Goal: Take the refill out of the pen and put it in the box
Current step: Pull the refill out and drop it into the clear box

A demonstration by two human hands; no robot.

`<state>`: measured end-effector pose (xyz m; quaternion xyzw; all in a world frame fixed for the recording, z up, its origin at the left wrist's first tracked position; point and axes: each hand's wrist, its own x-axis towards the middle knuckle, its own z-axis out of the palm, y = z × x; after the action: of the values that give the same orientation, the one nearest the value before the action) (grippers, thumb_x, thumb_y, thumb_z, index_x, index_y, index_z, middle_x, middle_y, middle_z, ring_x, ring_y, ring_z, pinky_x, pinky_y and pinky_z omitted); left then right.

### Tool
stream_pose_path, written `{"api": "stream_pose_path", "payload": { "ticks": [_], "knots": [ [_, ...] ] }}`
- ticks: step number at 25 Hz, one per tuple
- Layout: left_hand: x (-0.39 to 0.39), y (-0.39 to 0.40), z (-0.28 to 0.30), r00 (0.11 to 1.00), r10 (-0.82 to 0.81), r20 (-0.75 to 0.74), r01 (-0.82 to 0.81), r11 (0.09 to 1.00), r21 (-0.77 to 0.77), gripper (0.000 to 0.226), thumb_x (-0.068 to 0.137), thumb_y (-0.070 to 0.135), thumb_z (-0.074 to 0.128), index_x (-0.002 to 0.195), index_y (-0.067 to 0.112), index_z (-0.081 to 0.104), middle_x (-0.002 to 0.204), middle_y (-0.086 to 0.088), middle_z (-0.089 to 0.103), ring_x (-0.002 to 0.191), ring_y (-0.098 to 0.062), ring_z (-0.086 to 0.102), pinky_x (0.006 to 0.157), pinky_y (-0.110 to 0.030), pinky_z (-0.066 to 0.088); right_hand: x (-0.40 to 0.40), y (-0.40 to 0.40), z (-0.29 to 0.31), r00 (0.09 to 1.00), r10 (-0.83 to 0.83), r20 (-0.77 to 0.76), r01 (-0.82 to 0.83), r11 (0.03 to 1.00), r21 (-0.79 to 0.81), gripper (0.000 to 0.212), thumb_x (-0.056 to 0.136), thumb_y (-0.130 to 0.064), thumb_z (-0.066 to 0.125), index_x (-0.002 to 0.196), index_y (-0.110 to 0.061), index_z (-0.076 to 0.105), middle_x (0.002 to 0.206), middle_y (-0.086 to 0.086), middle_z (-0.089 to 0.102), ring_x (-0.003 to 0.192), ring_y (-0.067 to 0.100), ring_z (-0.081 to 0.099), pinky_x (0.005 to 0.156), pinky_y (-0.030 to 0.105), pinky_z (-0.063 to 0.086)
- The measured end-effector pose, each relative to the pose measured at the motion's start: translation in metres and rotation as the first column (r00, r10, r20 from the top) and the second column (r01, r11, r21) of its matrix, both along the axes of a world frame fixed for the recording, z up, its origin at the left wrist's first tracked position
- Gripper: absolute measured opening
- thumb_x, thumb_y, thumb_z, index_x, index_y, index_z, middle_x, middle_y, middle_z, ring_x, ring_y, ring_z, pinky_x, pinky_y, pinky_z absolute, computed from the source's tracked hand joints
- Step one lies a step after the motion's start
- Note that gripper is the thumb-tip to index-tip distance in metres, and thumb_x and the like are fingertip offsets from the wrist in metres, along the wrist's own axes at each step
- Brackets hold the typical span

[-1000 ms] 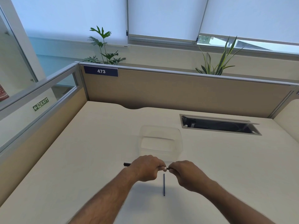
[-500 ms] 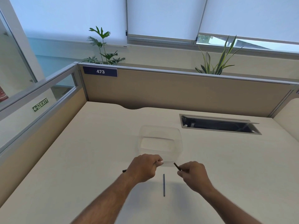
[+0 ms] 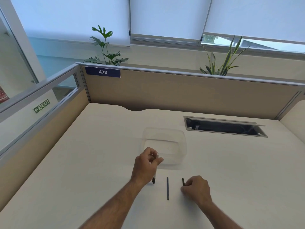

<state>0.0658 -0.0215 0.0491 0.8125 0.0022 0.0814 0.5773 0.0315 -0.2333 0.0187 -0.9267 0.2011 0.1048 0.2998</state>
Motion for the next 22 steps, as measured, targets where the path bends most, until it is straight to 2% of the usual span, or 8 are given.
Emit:
{"api": "stream_pose_path", "payload": {
  "ticks": [3, 5, 8, 11, 13, 15, 19, 22],
  "knots": [
    [-0.001, 0.001, -0.001, 1.000, 0.002, 0.010, -0.002, 1.000, 0.006, 0.025, 0.079, 0.024, 0.082, 0.076, 0.029, 0.058, 0.068, 0.009, 0.071, 0.067, -0.007, 0.068, 0.060, -0.018, 0.051, 0.001, 0.000, -0.002, 1.000, -0.001, 0.011, 0.001, 1.000, 0.005, 0.006, 0.059, -0.022, 0.071, 0.063, -0.017, 0.071, 0.063, -0.007, 0.070, 0.061, 0.009, 0.065, 0.047, 0.018, 0.039],
    [-0.002, 0.001, -0.001, 1.000, -0.001, 0.012, 0.001, 1.000, 0.003, 0.024, 0.079, 0.024, 0.082, 0.077, 0.027, 0.058, 0.069, 0.008, 0.071, 0.068, -0.009, 0.069, 0.063, -0.024, 0.054, -0.002, 0.002, -0.001, 0.998, -0.010, 0.054, 0.010, 1.000, 0.000, 0.012, 0.059, -0.027, 0.073, 0.066, -0.019, 0.068, 0.066, -0.008, 0.068, 0.065, 0.011, 0.064, 0.052, 0.022, 0.043],
    [-0.003, 0.000, 0.000, 1.000, -0.001, 0.031, 0.001, 1.000, 0.004, 0.024, 0.079, 0.024, 0.082, 0.078, 0.028, 0.058, 0.070, 0.009, 0.070, 0.068, -0.006, 0.068, 0.064, -0.025, 0.056, -0.008, 0.011, 0.000, 0.967, 0.054, 0.249, -0.064, 0.997, 0.032, 0.019, 0.063, -0.033, 0.081, 0.072, -0.027, 0.065, 0.066, -0.009, 0.063, 0.064, 0.009, 0.060, 0.062, 0.028, 0.050],
    [-0.004, -0.002, 0.001, 0.999, 0.003, 0.047, -0.002, 1.000, -0.012, 0.025, 0.079, 0.025, 0.082, 0.079, 0.029, 0.057, 0.071, 0.008, 0.070, 0.069, -0.005, 0.068, 0.063, -0.020, 0.057, -0.014, 0.026, 0.001, 0.907, 0.144, 0.396, -0.238, 0.951, 0.198, 0.023, 0.063, -0.026, 0.087, 0.078, -0.028, 0.069, 0.071, -0.008, 0.067, 0.064, 0.003, 0.060, 0.060, 0.016, 0.050],
    [-0.004, -0.003, 0.001, 1.000, 0.016, 0.010, -0.015, 0.996, -0.083, 0.023, 0.080, 0.023, 0.081, 0.081, 0.024, 0.058, 0.070, 0.003, 0.071, 0.068, -0.012, 0.070, 0.063, -0.030, 0.061, -0.016, 0.035, 0.001, 0.903, 0.204, 0.378, -0.322, 0.903, 0.283, 0.030, 0.065, -0.027, 0.086, 0.090, -0.030, 0.070, 0.086, -0.010, 0.072, 0.078, 0.002, 0.064, 0.062, 0.016, 0.052],
    [-0.004, -0.004, 0.002, 0.998, 0.032, -0.053, -0.042, 0.977, -0.209, 0.021, 0.081, 0.017, 0.080, 0.084, 0.019, 0.059, 0.071, -0.003, 0.073, 0.069, -0.020, 0.072, 0.060, -0.037, 0.063, -0.016, 0.042, 0.001, 0.916, 0.217, 0.338, -0.333, 0.881, 0.336, 0.031, 0.068, -0.026, 0.085, 0.094, -0.029, 0.070, 0.093, -0.011, 0.073, 0.084, 0.002, 0.066, 0.065, 0.020, 0.055],
    [-0.006, -0.001, 0.001, 0.982, 0.066, -0.179, -0.138, 0.894, -0.425, 0.019, 0.085, 0.010, 0.076, 0.088, 0.008, 0.058, 0.079, -0.013, 0.075, 0.077, -0.026, 0.074, 0.059, -0.039, 0.062, -0.009, 0.038, 0.000, 0.935, 0.100, 0.340, -0.255, 0.855, 0.452, 0.012, 0.073, -0.013, 0.083, 0.078, -0.020, 0.074, 0.075, -0.004, 0.077, 0.069, 0.006, 0.070, 0.067, 0.033, 0.059],
    [-0.008, 0.001, -0.005, 0.953, 0.070, -0.294, -0.230, 0.799, -0.556, 0.018, 0.088, 0.009, 0.072, 0.092, 0.004, 0.056, 0.083, -0.018, 0.073, 0.075, -0.025, 0.074, 0.061, -0.037, 0.062, -0.007, 0.028, 0.000, 0.958, 0.073, 0.278, -0.230, 0.775, 0.588, 0.007, 0.076, -0.010, 0.080, 0.077, -0.015, 0.076, 0.071, 0.002, 0.075, 0.066, 0.013, 0.067, 0.066, 0.036, 0.058]
  ]
}}
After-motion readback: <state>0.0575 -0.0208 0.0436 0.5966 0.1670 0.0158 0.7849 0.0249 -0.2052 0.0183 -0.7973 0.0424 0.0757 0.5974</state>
